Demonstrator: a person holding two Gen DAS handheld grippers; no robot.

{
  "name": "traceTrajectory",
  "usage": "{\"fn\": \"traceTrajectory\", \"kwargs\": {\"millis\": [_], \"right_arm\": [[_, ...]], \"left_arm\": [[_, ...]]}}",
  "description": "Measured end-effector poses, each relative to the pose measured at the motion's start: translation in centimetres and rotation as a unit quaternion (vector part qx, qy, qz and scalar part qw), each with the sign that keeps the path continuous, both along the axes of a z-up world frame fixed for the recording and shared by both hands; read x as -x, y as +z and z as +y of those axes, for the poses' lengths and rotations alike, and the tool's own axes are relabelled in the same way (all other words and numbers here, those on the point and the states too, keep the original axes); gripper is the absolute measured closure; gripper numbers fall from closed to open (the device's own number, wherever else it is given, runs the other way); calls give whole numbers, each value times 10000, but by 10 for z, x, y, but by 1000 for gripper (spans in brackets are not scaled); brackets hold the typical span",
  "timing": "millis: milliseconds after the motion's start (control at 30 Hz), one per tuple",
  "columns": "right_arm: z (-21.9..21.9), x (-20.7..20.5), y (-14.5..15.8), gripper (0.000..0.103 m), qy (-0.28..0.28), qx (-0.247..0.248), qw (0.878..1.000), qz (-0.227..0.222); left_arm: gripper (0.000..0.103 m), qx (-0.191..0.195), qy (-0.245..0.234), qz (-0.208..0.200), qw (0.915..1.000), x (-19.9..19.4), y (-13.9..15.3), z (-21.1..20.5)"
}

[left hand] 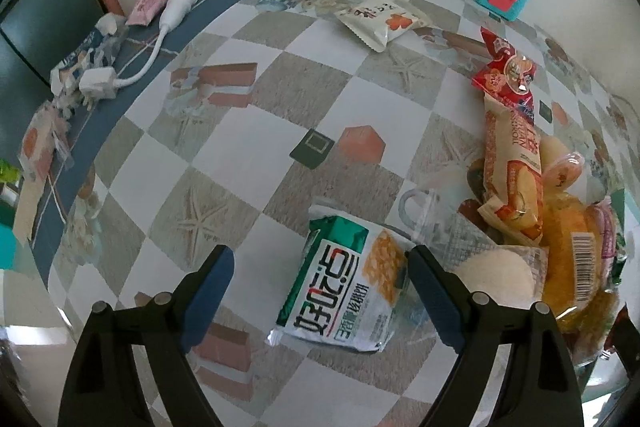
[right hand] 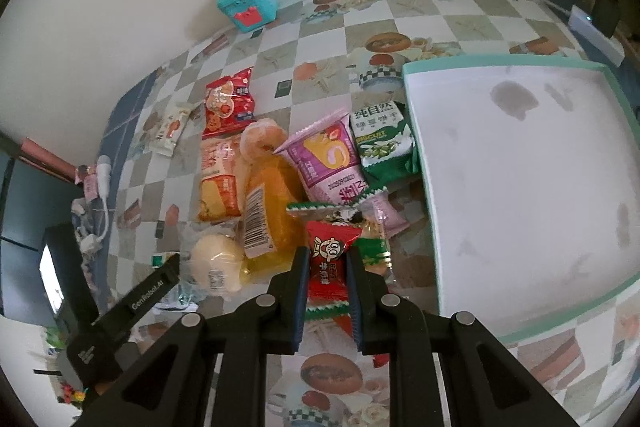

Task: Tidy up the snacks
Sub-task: 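Grasp the green-white biscuit pack with the left tool while the right tool holds the candy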

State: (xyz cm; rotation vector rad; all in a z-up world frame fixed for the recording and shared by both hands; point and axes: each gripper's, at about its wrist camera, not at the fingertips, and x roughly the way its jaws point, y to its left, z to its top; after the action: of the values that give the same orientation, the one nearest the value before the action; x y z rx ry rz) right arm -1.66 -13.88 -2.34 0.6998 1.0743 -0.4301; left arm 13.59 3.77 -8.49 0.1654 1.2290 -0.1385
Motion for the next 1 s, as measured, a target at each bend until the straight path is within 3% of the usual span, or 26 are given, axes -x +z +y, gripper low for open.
{"fn": "traceTrajectory", "kwargs": {"millis": [367, 600, 833, 1000], "right_arm": [[-1, 4, 1, 84, 114, 1, 9999, 0], [-11, 13, -1, 84, -41, -152, 9999, -15], [-8, 11, -3, 84, 9, -142, 9999, 30], [-8, 11, -4, 84, 7, -148, 9999, 57]], "left_arm": [[13, -82, 78, -93, 9999, 1, -3, 1], [13, 169, 592, 14, 9981, 2, 2, 31], [13, 153, 943, -14, 9954, -3, 2, 50], [14, -97, 710, -30, 9974, 2, 1, 41]]}}
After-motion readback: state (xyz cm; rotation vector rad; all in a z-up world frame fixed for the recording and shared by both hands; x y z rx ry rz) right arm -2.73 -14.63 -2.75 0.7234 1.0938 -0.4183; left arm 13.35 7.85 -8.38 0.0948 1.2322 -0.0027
